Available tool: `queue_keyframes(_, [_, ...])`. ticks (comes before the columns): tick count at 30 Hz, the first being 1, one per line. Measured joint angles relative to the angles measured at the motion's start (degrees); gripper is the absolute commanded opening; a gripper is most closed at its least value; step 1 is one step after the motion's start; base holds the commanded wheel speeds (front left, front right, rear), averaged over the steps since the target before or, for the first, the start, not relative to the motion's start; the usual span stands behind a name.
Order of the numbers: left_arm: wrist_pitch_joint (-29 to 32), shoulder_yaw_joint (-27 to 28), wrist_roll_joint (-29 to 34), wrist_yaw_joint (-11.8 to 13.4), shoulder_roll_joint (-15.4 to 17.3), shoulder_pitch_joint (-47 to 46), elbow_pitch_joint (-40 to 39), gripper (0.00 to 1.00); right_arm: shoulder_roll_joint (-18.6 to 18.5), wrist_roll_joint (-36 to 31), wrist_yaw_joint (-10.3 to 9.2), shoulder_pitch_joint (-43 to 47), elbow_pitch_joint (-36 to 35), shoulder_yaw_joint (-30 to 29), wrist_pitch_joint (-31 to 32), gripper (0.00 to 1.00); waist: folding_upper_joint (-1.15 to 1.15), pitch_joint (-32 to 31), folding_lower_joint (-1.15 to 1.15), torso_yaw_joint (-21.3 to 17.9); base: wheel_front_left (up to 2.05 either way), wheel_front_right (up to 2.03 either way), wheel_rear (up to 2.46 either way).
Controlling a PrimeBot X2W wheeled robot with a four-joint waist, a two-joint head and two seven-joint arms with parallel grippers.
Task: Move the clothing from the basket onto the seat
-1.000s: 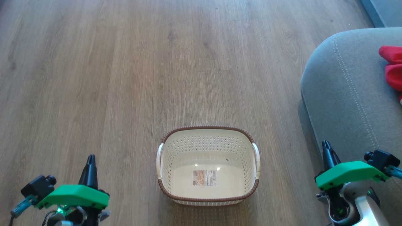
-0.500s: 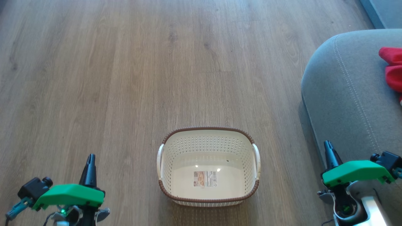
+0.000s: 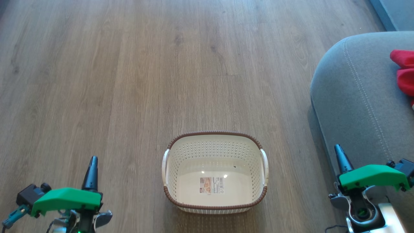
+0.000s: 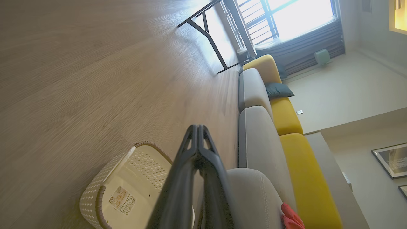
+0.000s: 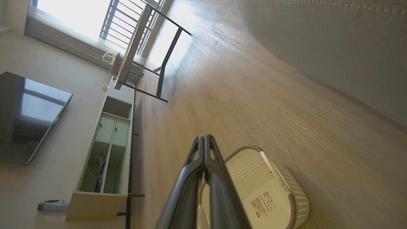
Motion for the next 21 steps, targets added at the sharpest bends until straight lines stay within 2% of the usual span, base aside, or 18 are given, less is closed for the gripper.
queue_keyframes(21, [3.3, 0.5, -13.4, 0.0, 0.0, -0.8, -1.1, 0.00, 0.5, 12.9, 0.00, 1.0, -1.3, -2.4, 3.1, 0.00, 0.00, -0.4, 0.00, 0.2, 0.00, 0.00, 0.00])
